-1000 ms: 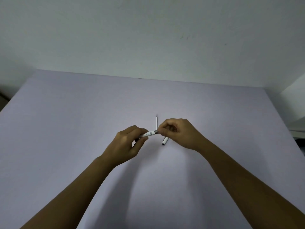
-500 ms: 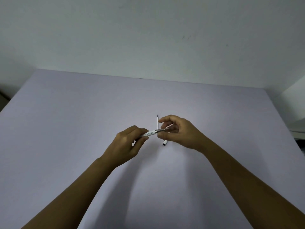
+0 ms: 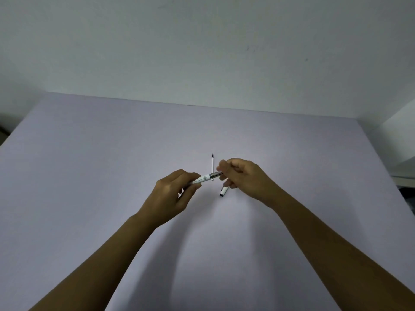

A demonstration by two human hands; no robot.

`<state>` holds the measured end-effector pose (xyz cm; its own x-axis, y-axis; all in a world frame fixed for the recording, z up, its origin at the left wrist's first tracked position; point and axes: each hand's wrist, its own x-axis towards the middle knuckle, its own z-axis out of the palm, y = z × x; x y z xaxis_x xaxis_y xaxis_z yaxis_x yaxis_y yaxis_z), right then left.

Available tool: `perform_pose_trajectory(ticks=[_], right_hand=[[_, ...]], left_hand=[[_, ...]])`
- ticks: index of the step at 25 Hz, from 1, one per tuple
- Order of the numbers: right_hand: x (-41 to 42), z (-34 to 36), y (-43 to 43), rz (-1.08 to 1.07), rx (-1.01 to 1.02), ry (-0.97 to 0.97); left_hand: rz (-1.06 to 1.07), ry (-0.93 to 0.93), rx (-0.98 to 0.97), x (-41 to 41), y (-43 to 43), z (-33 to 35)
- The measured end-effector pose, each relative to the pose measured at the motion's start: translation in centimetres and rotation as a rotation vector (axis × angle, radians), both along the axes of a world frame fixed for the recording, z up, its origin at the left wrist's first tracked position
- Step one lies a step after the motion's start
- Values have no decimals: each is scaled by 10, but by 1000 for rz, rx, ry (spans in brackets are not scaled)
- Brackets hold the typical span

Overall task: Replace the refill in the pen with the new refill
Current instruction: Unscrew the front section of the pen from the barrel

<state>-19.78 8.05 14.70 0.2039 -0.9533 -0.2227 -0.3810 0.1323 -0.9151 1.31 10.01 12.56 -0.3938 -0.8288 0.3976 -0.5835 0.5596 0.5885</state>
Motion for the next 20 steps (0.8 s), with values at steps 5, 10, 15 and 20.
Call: perform_pose_trajectory(ticks=[5,10,15,20], right_hand=[[-5,0,-5,16,-23,-40],[-7,9,-10,42,-21,-153],[-5,6,-14,-42,45,-64],[-8,4,-15,-26,-27,-50]], left_hand=[[3,8,17,-2,-1,0],[22,20,14,-4,-4,-3],[34,31,-1,-4,-8,-6],[136,59,42,-1,-10,-12]])
